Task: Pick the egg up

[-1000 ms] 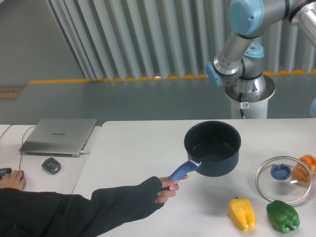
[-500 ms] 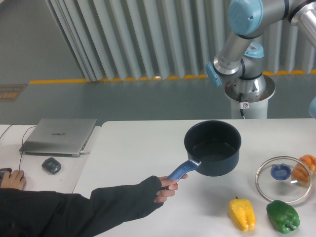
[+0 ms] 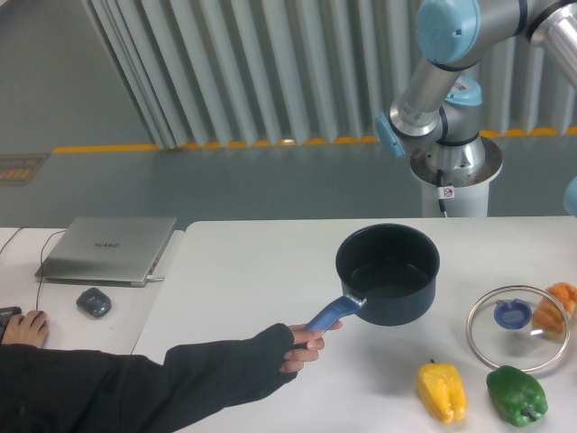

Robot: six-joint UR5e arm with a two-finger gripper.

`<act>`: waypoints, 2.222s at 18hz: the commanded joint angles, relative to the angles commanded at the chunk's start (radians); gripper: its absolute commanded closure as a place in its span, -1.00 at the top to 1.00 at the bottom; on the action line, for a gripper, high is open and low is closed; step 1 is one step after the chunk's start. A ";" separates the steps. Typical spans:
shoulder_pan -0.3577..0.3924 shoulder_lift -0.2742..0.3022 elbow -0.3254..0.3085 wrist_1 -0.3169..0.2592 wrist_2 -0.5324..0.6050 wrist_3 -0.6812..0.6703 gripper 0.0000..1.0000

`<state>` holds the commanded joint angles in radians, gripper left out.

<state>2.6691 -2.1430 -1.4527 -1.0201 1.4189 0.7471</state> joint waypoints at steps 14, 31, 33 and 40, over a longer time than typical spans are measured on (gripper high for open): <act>-0.075 0.158 0.015 -0.158 0.080 0.351 -0.32; -0.206 0.299 0.020 -0.462 0.143 0.739 -0.32; -0.207 0.314 0.020 -0.483 0.137 0.776 -0.32; -0.245 0.334 0.032 -0.534 0.138 0.796 -0.32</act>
<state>2.4237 -1.8086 -1.4205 -1.5538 1.5570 1.5432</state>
